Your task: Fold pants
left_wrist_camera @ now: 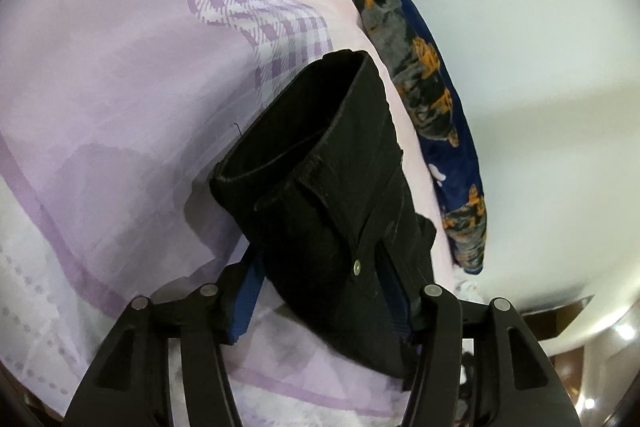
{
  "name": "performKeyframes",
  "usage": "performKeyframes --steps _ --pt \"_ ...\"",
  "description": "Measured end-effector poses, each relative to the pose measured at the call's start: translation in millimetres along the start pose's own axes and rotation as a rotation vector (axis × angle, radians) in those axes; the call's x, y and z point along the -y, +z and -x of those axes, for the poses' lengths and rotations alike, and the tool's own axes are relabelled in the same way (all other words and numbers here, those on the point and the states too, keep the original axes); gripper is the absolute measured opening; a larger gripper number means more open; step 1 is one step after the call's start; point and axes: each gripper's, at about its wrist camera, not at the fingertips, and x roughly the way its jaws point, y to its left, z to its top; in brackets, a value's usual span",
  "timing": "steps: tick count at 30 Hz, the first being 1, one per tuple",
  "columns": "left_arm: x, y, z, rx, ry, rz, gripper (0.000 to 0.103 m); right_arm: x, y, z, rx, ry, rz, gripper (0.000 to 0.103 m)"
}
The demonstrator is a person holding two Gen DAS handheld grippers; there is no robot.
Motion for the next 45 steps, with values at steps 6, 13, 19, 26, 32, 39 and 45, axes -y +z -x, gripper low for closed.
performKeyframes --steps 6,13,19,26,32,39,45 --pt "1.0 -0.4 1.9 0.019 0.039 0.0 0.027 -0.2 0.8 -1.1 -0.001 0.001 -0.001 0.057" --pt "60.7 -9.9 12.3 0.094 0.124 -0.232 0.019 -2.1 6.2 8.1 0.019 0.026 -0.022 0.058" --pt "139.3 -15.6 10.3 0.097 0.034 -0.431 0.015 -1.9 19.3 36.8 0.068 0.057 -0.028 0.058" --pt "222.2 -45.2 -20.3 0.038 -0.017 -0.646 0.015 12.2 34.7 84.5 0.149 0.049 -0.034 0.058" --pt "274.8 -89.6 -58.4 -0.066 -0.064 -0.799 0.015 40.1 41.7 112.7 0.199 0.046 -0.088 0.058" --pt "292.9 -131.8 -102.9 -0.211 -0.083 -0.833 0.015 70.2 37.4 127.6 0.223 0.036 -0.135 0.058" --pt "289.4 -168.0 -140.1 -0.343 -0.042 -0.855 0.015 87.0 37.3 133.7 0.234 0.028 -0.153 0.058"
